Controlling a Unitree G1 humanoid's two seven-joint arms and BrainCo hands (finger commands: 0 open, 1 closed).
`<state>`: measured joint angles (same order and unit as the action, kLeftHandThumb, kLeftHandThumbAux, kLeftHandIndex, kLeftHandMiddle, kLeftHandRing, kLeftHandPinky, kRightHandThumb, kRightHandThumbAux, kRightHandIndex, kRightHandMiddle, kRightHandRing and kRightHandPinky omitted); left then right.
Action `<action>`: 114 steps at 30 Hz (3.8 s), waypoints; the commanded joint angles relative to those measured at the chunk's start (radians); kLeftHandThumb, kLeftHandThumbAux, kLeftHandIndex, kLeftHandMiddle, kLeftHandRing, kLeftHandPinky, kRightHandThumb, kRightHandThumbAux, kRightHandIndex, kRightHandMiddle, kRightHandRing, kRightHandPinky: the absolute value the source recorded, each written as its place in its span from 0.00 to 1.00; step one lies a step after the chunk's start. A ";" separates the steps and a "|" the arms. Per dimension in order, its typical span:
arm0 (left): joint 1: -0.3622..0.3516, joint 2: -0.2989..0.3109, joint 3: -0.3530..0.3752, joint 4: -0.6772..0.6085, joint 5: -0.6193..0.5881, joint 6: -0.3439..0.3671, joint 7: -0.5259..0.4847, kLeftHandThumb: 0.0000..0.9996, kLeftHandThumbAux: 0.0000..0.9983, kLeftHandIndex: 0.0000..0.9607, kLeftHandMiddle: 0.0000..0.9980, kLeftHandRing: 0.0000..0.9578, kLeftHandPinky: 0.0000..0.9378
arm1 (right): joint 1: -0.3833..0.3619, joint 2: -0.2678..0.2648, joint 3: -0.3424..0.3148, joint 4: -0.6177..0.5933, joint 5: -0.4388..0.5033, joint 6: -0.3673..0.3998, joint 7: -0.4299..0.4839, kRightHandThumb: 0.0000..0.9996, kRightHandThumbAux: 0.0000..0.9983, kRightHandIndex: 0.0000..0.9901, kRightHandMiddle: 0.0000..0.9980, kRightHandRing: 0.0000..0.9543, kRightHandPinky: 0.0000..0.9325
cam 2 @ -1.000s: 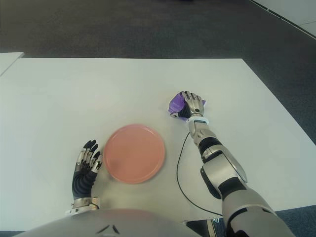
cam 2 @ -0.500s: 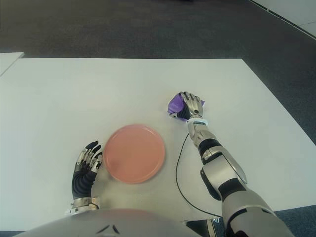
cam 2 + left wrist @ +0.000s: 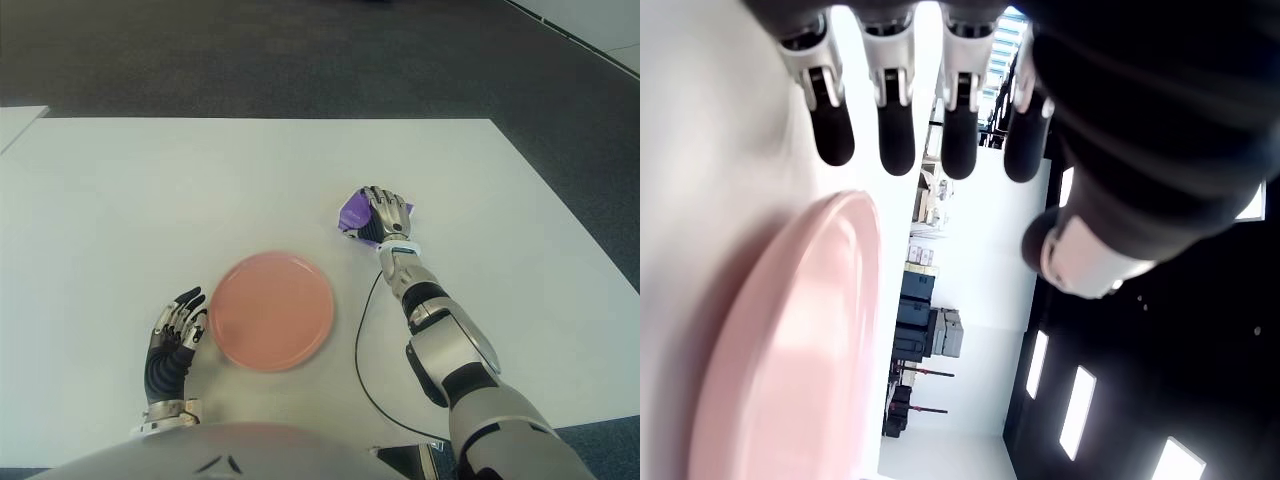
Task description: Put the tissue paper into the plate.
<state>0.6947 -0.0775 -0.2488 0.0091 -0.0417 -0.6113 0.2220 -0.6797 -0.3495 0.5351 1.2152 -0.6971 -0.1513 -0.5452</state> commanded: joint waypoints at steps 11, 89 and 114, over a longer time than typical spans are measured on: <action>0.003 -0.031 0.014 0.051 -0.003 0.008 -0.014 0.36 0.71 0.25 0.20 0.20 0.23 | 0.140 -0.031 0.063 -0.096 -0.046 -0.069 0.023 0.70 0.72 0.44 0.76 0.75 0.78; -0.032 -0.070 0.049 0.121 0.087 -0.013 0.055 0.24 0.65 0.15 0.15 0.18 0.21 | 0.807 -0.087 -0.213 -1.717 -0.068 -0.233 0.418 0.71 0.72 0.44 0.88 0.91 0.92; -0.038 -0.074 0.041 0.130 0.082 -0.019 0.069 0.25 0.66 0.10 0.16 0.21 0.24 | 0.797 -0.091 -0.197 -1.585 -0.124 -0.377 0.470 0.71 0.72 0.44 0.91 0.92 0.94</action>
<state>0.6481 -0.0867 -0.2117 0.0973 0.0349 -0.6685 0.2692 0.1395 -0.4360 0.3367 -0.4101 -0.7940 -0.5033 -0.0549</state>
